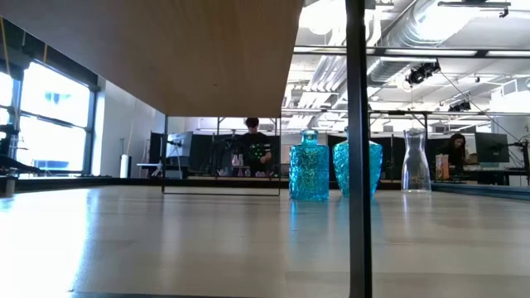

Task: Sort vases onto shelf
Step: Put the bottom blue vase on the shelf to align with the other blue vase

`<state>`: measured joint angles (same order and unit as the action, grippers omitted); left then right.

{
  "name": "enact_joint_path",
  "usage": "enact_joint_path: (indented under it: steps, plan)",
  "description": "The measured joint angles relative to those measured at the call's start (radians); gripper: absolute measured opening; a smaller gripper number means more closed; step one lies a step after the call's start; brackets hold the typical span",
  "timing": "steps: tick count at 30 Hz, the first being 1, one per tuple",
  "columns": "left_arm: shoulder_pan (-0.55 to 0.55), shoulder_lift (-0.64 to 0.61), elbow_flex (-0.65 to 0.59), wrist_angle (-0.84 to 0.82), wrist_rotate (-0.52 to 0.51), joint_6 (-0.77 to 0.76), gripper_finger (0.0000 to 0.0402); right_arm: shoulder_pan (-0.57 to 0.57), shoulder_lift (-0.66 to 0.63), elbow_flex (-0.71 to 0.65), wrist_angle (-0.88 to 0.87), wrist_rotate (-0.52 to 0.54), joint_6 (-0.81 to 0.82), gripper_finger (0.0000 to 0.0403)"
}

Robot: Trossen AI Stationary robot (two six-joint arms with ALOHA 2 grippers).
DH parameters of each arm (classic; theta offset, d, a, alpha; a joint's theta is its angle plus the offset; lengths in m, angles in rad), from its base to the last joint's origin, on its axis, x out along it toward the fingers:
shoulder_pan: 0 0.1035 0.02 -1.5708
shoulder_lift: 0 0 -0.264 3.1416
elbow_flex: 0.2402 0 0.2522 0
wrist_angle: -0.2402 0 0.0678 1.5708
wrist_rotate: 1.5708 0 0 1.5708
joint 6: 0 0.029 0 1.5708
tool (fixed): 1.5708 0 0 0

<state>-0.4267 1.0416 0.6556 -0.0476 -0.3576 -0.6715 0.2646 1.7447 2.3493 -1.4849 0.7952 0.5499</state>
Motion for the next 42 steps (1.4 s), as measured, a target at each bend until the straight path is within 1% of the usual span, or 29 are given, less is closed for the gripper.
enact_joint_path:
  steps: [13, 18, 25, 28, 30, 34, 36, 39, 42]
  plan:
    - [0.0, 0.0, 0.0, 0.003, 0.04, -0.006, 0.0, 0.0, 0.0, 0.0, 0.0, 0.002, 0.0, 0.0]
    - [0.0, 0.0, 0.0, 0.035, 0.071, -0.006, 0.0, 0.0, 0.0, 0.0, 0.0, 0.005, 0.0, 0.0]
    - [-0.008, 0.0, 0.0, 0.054, 0.077, -0.006, 0.0, 0.0, 0.0, 0.0, 0.0, 0.009, -0.014, 0.0]
    - [-0.024, -0.009, 0.0, 0.089, 0.071, -0.005, 0.0, 0.0, 0.0, 0.0, 0.0, 0.024, -0.017, 0.0]
    - [-0.036, -0.022, 0.001, 0.143, 0.068, 0.006, 0.0, 0.0, 0.0, 0.0, 0.0, 0.024, -0.024, 0.0]
    - [-0.054, -0.085, 0.002, 0.173, 0.058, 0.045, 0.0, 0.0, -0.006, 0.0, 0.0, 0.024, -0.055, 0.0]
    - [-0.057, -0.135, 0.016, 0.145, 0.03, 0.082, 0.0, 0.005, -0.017, 0.0, 0.0, 0.024, -0.077, 0.0]
    - [-0.06, -0.225, 0.063, 0.062, -0.034, 0.16, 0.0, 0.006, -0.046, 0.0, -0.001, 0.036, -0.103, 0.0]
    - [-0.06, -0.318, 0.122, -0.082, -0.119, 0.244, 0.0, 0.006, -0.096, 0.0, -0.024, 0.052, -0.124, 0.0]
